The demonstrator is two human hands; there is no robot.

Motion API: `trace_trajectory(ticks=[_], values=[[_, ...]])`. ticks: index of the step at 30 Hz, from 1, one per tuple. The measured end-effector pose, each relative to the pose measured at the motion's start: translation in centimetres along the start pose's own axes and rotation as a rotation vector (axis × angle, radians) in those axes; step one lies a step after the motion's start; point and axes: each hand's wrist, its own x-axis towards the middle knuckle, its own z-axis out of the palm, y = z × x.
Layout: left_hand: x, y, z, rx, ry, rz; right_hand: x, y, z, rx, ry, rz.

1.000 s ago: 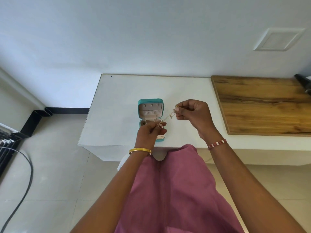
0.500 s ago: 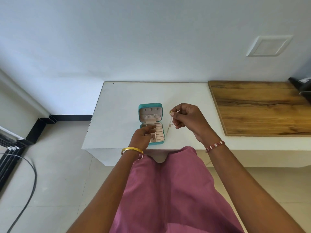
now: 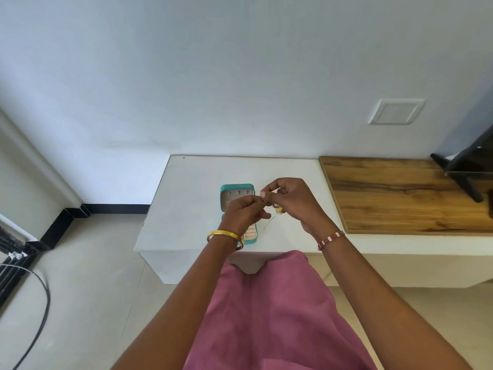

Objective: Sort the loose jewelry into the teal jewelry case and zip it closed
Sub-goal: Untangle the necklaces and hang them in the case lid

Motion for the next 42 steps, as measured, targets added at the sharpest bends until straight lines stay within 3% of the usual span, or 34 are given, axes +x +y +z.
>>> trace_trajectory(ticks=[8, 13, 20, 24, 30, 34, 36, 42], values=[[-0.9, 1.7, -2.4, -0.487, 0.106, -0.118, -1.2, 0.6, -1.7, 0.125, -0.034, 0.089], [-1.2, 2.0, -4.7, -0.626, 0.205, -0.129, -1.7, 2.2, -2.8, 0.184, -0.114, 0.156], [-1.6, 0.2, -4.9, -0.645, 0.194, -0.198, -1.7, 3.6, -2.7, 0.853, -0.119, 0.247], [-1.7, -1.1, -4.3, -0.470, 0.085, -0.305, -1.5, 3.2, -3.0, 1.115, -0.071, 0.197], [-2.5, -1.8, -2.9, -0.168, -0.215, -0.418, -1.5, 2.4, -2.5, 1.019, -0.075, 0.101], [-3.4, -1.7, -2.4, -0.178, -0.442, -0.383, -1.2, 2.9, -2.2, 0.914, -0.034, 0.131], [-3.5, -1.9, -2.4, -0.245, -0.396, -0.338, -1.1, 3.3, -2.4, 0.900, -0.019, 0.141], [-2.6, -1.9, -3.3, -0.578, -0.058, -0.309, -1.5, 4.9, -3.0, 0.719, -0.013, 0.179]])
